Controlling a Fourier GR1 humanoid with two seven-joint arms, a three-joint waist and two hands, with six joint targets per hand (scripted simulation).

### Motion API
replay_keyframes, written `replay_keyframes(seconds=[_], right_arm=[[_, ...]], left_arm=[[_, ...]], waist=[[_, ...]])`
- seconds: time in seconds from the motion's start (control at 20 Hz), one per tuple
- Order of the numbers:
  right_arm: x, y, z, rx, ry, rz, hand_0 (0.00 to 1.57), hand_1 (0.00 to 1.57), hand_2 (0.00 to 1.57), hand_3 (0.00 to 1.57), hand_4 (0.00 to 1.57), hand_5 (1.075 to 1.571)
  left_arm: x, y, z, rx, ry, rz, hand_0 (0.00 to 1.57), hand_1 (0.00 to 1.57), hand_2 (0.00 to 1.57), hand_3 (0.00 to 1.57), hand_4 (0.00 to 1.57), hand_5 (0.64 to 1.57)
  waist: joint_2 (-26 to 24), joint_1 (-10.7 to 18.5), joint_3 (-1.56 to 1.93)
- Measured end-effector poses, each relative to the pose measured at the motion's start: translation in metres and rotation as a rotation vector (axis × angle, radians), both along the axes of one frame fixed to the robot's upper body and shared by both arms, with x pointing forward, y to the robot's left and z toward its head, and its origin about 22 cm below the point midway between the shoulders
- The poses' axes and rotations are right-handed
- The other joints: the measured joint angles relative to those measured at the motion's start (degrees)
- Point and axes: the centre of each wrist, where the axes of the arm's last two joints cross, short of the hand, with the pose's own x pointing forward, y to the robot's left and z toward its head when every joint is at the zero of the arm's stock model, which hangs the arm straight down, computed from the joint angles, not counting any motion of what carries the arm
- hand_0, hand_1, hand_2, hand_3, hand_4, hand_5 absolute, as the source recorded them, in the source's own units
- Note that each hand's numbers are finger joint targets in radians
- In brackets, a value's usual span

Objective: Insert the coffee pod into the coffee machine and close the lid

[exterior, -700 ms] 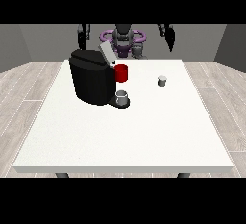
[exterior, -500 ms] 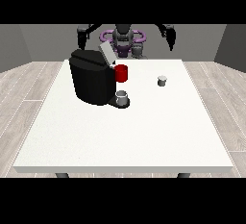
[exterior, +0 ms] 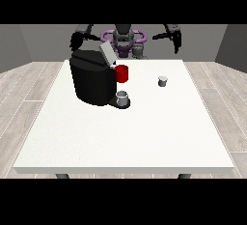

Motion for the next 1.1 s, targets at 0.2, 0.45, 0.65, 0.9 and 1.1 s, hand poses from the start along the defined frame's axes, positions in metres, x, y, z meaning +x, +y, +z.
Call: replay_keyframes(seconds=[0.2, 0.45, 0.65, 0.9, 1.1], right_arm=[[0.005, 0.005, 0.008, 0.008, -0.042, 0.018, 0.00, 0.00, 0.00, 0.00, 0.17, 1.571], [0.006, 0.017, 0.014, 0.016, -0.082, 0.055, 0.00, 0.00, 0.00, 0.00, 0.19, 1.571], [0.016, 0.023, 0.027, 0.016, -0.113, 0.068, 0.00, 0.00, 0.00, 0.00, 0.28, 1.571], [0.023, 0.022, 0.031, 0.011, -0.109, 0.074, 0.00, 0.00, 0.00, 0.00, 0.34, 1.571], [0.027, 0.023, 0.025, 0.013, -0.078, 0.057, 0.00, 0.00, 0.00, 0.00, 0.39, 1.571]], left_arm=[[0.023, 0.019, 0.010, 0.034, 0.036, 0.028, 0.00, 0.00, 0.00, 0.00, 0.00, 1.571], [0.046, 0.039, 0.017, 0.073, 0.085, 0.060, 0.00, 0.00, 0.00, 0.00, 0.00, 1.571], [0.062, 0.048, 0.012, 0.091, 0.125, 0.077, 0.00, 0.00, 0.00, 0.00, 0.00, 1.571], [0.075, 0.056, 0.007, 0.128, 0.161, 0.098, 0.00, 0.00, 0.00, 0.00, 0.00, 1.571], [0.083, 0.049, 0.000, 0.189, 0.203, 0.085, 0.00, 0.00, 0.00, 0.00, 0.00, 1.571]], waist=[[1.89, -2.58, -0.03], [4.77, -5.52, -0.04], [7.05, -6.14, -0.05], [9.01, -6.49, -0.06], [8.84, -5.93, -0.05]])
